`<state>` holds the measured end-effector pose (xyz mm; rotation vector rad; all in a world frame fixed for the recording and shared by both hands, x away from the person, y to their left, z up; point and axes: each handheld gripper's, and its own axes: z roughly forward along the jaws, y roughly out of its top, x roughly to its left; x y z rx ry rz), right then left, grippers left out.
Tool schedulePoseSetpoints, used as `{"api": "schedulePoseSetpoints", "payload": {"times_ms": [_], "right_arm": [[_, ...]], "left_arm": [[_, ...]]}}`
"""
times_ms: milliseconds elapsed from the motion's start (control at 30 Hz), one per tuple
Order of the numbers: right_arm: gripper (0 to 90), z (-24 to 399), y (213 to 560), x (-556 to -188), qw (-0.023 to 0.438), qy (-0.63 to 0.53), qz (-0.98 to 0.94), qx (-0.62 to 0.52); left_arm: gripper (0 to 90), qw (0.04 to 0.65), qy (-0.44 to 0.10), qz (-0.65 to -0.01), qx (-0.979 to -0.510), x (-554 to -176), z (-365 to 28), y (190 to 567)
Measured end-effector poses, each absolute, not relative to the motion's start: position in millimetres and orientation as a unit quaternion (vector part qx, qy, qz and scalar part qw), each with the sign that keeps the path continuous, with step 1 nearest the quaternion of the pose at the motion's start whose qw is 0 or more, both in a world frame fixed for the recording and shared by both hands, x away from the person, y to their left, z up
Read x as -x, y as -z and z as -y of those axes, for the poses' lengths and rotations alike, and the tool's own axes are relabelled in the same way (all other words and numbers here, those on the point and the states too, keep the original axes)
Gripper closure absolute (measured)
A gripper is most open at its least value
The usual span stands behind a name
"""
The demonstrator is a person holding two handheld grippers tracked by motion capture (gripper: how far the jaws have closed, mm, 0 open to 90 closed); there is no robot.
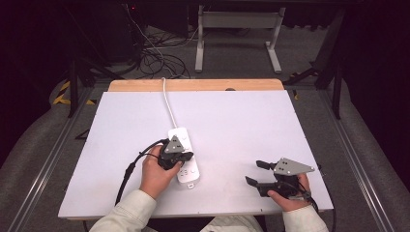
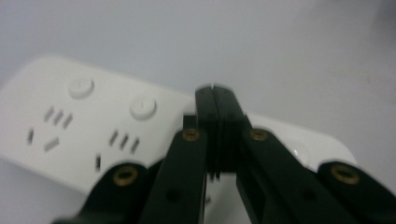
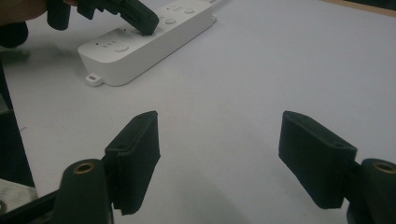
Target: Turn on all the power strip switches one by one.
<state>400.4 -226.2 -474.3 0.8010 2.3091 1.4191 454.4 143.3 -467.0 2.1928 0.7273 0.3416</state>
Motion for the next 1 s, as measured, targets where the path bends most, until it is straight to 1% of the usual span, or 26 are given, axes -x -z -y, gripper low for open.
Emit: {"api": "schedulePoseSetpoints", "payload": {"times_ms": [33, 67, 133, 167, 400, 767, 1000], "right_arm": [[30.0, 226.8, 474.3, -400.7, 0.157, -0.496, -0.807, -0.279], [30.0, 227.3, 474.4, -400.9, 0.157, -0.496, -0.807, -0.28], [30.0, 228.1, 474.7, -401.8, 0.157, -0.497, -0.806, -0.281], [30.0, 228.1, 474.9, -402.2, 0.156, -0.496, -0.806, -0.283], [30.0, 227.3, 474.4, -400.9, 0.157, -0.496, -0.807, -0.28], [30.0, 227.0, 474.7, -401.4, 0.157, -0.495, -0.807, -0.28], [30.0, 226.6, 474.9, -401.4, 0.157, -0.495, -0.807, -0.281]], "left_arm": [[90.0, 0.405, -0.132, -0.279, -0.86, -452.2, -145.0, 456.3], [90.0, 0.41, -0.141, -0.274, -0.859, -450.5, -145.2, 448.4], [90.0, 0.412, -0.146, -0.27, -0.858, -449.4, -145.2, 442.8], [90.0, 0.422, -0.145, -0.266, -0.854, -446.4, -143.8, 432.5], [90.0, 0.411, -0.15, -0.262, -0.86, -444.8, -140.6, 431.7], [90.0, 0.419, -0.144, -0.259, -0.858, -446.5, -140.5, 428.0], [90.0, 0.42, -0.139, -0.277, -0.853, -463.6, -144.7, 429.6]]}}
